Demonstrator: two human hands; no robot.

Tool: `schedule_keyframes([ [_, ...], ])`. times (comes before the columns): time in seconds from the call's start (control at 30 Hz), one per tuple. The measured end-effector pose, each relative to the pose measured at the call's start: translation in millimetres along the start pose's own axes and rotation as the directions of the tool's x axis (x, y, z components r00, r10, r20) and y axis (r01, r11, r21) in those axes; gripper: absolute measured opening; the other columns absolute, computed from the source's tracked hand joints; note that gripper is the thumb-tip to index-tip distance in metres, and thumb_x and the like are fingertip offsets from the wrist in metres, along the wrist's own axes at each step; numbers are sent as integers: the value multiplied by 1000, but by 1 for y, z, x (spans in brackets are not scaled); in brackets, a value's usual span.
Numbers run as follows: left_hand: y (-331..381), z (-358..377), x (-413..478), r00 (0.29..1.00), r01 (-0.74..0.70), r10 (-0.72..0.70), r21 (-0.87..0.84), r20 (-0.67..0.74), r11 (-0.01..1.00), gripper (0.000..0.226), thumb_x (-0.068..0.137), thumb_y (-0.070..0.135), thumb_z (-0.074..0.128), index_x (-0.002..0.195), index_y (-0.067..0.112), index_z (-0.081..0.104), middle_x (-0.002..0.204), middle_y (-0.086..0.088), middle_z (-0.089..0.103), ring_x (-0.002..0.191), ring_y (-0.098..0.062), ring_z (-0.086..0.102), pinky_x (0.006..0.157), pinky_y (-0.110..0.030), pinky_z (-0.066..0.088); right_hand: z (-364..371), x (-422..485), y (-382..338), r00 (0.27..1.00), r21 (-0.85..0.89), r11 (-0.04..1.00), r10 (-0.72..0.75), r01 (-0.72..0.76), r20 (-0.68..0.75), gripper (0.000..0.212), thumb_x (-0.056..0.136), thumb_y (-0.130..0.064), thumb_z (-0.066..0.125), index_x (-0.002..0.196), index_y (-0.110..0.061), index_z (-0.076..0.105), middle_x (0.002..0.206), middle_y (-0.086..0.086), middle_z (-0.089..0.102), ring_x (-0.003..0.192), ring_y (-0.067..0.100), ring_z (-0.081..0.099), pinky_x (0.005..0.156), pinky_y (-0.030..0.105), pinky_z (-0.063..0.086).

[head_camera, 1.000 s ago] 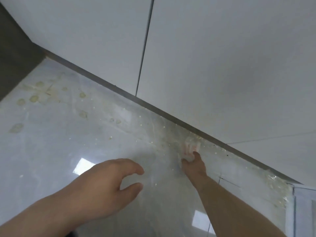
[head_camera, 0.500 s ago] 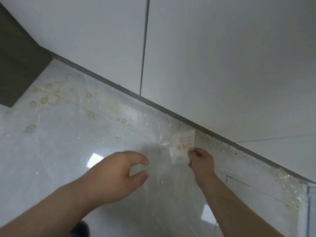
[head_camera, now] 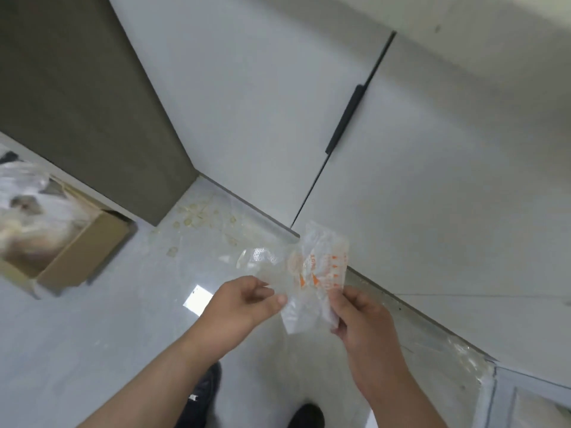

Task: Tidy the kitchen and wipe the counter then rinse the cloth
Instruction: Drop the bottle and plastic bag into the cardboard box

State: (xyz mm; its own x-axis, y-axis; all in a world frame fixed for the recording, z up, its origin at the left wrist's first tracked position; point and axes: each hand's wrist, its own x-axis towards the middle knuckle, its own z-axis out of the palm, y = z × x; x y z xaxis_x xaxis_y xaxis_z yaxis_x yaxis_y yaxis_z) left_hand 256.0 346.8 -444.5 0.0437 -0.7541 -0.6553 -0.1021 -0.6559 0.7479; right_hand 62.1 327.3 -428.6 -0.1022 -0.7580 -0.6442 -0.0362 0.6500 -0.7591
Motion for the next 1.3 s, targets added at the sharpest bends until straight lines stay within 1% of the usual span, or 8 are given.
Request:
schedule_keyframes([
  [0.07, 27, -10, -34, 999, -32, 31, -20, -29, 999, 35, 79, 33, 78, 61, 17, 53, 58, 7, 49, 51, -6, 47, 51, -12, 36, 11, -33, -33, 998, -74, 996, -55, 58, 35, 21, 89, -11, 68, 73, -22, 76, 64, 6, 66, 63, 17, 51, 67, 35, 45],
  [0.13, 57, -21, -67, 996, -74, 73, -9, -48, 997, 55, 83, 30, 76, 49, 21, 34, 53, 6, 29, 48, -11, 29, 47, -18, 25, 20, -66, -68, 992, -121, 988, -82, 92, 92, 21, 88, -11, 69, 75, -26, 77, 69, 9, 70, 60, 13, 53, 62, 30, 45],
  [0.3, 125, -58, -155, 972, -180, 162, -96, -170, 979, 52, 80, 28, 73, 50, 18, 32, 55, 8, 31, 52, -11, 31, 53, -23, 27, 32, -150, -151, 971, -212, 962, -130, 172, 199, 16, 89, -13, 67, 75, -16, 74, 56, 4, 54, 53, 15, 44, 59, 29, 40],
  [0.53, 170, -126, -281, 899, -303, 215, -189, -382, 934, 43, 64, 43, 71, 49, 20, 37, 56, 2, 34, 54, -11, 33, 52, -21, 28, 61, -245, -232, 924, -233, 928, -210, 291, 318, 23, 91, -6, 63, 70, -14, 70, 66, 5, 63, 60, 14, 52, 64, 34, 44],
  [0.67, 157, -180, -335, 844, -335, 182, -231, -504, 913, 56, 59, 48, 69, 58, 2, 37, 61, -5, 33, 58, -14, 32, 53, -22, 27, 103, -284, -248, 886, -240, 909, -225, 341, 405, 18, 91, -2, 63, 78, -11, 71, 69, 6, 66, 63, 14, 55, 65, 33, 47],
  [0.83, 125, -255, -386, 797, -346, 169, -211, -579, 914, 37, 72, 34, 67, 54, 18, 39, 59, 1, 33, 57, -11, 32, 55, -25, 24, 180, -320, -252, 843, -319, 861, -203, 396, 497, 16, 91, -2, 62, 82, -12, 72, 75, 16, 67, 66, 17, 57, 65, 32, 49],
  [1.0, 97, -328, -419, 763, -334, 194, -119, -617, 935, 48, 89, 21, 71, 49, 25, 45, 56, 5, 37, 55, -8, 34, 55, -24, 27, 262, -354, -264, 779, -355, 795, -220, 492, 587, 19, 90, -6, 64, 79, -18, 72, 81, 18, 68, 66, 16, 58, 69, 39, 52],
  [1.3, 59, -403, -418, 719, -280, 10, -276, -695, 920, 38, 84, 31, 68, 53, 22, 48, 57, 4, 43, 57, -12, 39, 61, -31, 30, 360, -355, -269, 717, -413, 714, -178, 565, 674, 15, 91, -12, 65, 84, -23, 72, 84, 14, 70, 70, 11, 58, 73, 37, 54],
])
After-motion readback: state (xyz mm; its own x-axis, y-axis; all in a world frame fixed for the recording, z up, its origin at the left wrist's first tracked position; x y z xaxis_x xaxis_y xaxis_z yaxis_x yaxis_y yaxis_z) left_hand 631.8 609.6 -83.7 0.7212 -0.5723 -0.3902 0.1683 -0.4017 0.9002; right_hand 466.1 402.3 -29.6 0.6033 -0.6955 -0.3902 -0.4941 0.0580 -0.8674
